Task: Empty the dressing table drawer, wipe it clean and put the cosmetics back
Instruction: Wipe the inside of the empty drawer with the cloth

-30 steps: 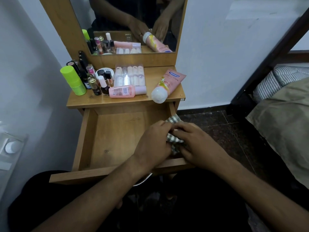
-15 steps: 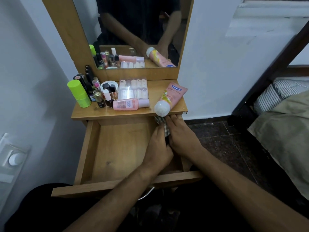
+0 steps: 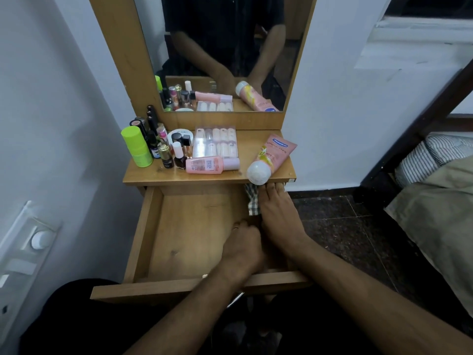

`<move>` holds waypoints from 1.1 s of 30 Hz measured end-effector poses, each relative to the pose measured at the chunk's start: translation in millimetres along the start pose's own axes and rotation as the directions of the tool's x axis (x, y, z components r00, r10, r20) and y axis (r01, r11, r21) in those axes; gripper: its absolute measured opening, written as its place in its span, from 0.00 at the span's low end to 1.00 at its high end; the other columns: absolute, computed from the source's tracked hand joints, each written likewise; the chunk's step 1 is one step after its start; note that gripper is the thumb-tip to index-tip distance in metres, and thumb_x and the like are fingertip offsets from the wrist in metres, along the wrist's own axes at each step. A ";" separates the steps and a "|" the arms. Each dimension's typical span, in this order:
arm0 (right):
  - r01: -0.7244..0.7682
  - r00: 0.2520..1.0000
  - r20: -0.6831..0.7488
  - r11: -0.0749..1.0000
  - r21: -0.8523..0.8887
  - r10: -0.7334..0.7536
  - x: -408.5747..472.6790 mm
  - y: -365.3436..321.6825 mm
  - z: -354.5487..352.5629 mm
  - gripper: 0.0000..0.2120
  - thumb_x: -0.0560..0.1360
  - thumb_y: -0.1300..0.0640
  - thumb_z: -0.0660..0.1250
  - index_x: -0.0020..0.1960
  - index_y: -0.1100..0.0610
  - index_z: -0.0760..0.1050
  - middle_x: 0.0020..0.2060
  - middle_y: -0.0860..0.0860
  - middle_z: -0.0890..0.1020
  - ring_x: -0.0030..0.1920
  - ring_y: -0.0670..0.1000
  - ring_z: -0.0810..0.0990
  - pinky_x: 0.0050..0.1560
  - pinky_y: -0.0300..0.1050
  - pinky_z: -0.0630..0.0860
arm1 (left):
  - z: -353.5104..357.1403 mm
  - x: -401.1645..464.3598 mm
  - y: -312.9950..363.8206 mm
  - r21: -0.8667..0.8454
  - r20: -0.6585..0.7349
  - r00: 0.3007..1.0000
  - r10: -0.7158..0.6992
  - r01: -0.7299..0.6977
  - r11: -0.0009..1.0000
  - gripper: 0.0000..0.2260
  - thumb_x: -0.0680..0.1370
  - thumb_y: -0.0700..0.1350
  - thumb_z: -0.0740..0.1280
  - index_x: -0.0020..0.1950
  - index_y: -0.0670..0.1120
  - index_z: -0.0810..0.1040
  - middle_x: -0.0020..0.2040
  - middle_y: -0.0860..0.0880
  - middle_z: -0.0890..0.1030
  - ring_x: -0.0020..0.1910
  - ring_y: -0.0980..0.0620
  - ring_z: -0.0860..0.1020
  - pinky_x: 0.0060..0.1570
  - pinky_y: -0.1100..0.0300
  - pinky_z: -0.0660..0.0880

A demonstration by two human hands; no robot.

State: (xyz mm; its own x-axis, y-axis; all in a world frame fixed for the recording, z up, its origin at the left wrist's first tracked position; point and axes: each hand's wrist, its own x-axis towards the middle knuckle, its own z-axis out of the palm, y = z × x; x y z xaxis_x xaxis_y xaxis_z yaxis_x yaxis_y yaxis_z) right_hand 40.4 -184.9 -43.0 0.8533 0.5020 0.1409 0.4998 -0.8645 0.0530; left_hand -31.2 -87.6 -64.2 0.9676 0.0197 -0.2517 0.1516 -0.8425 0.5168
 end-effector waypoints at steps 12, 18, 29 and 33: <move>-0.042 0.998 -0.012 0.878 0.477 0.055 10.1 -51.9 -10.0 0.29 0.72 0.71 0.62 0.73 0.62 0.66 0.70 0.60 0.70 0.71 0.58 0.67 0.72 0.50 0.66 | -39.4 -18.0 -34.6 0.085 0.207 0.978 0.016 -0.034 0.996 0.21 0.76 0.57 0.62 0.63 0.48 0.79 0.62 0.46 0.79 0.62 0.46 0.77 0.61 0.49 0.76; -0.147 0.989 0.081 0.728 0.669 0.125 34.7 -120.9 1.7 0.29 0.70 0.68 0.67 0.71 0.65 0.67 0.68 0.63 0.71 0.74 0.64 0.63 0.71 0.55 0.68 | -79.5 -52.6 -75.8 -0.236 -0.087 0.975 -0.203 0.177 0.955 0.10 0.75 0.38 0.63 0.55 0.44 0.78 0.52 0.51 0.80 0.52 0.50 0.79 0.45 0.60 0.74; 0.204 0.967 -0.040 0.669 0.715 -0.253 39.4 -181.2 -7.9 0.35 0.73 0.74 0.57 0.79 0.64 0.57 0.79 0.63 0.57 0.80 0.61 0.53 0.80 0.52 0.54 | -97.9 -58.9 -87.6 -0.981 0.027 0.726 -0.687 -0.112 -0.156 0.15 0.81 0.42 0.56 0.56 0.44 0.83 0.53 0.43 0.85 0.55 0.45 0.82 0.60 0.49 0.77; 0.435 0.869 -0.077 0.681 0.589 -0.489 52.5 -160.3 -0.3 0.36 0.73 0.75 0.58 0.79 0.65 0.57 0.80 0.62 0.55 0.81 0.61 0.50 0.80 0.49 0.47 | -97.8 -61.5 -90.2 -0.983 -0.008 0.726 -0.687 -0.132 -0.128 0.15 0.85 0.48 0.54 0.49 0.45 0.78 0.43 0.45 0.80 0.40 0.50 0.78 0.45 0.54 0.76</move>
State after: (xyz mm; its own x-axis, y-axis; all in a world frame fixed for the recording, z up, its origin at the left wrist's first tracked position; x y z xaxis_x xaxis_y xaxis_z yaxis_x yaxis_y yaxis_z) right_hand 5.0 -19.9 -43.9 0.4857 0.8569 0.1726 0.7993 -0.3555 -0.4845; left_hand -84.6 39.8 -15.4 0.6002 0.5978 -0.5313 0.0514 0.6341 0.7715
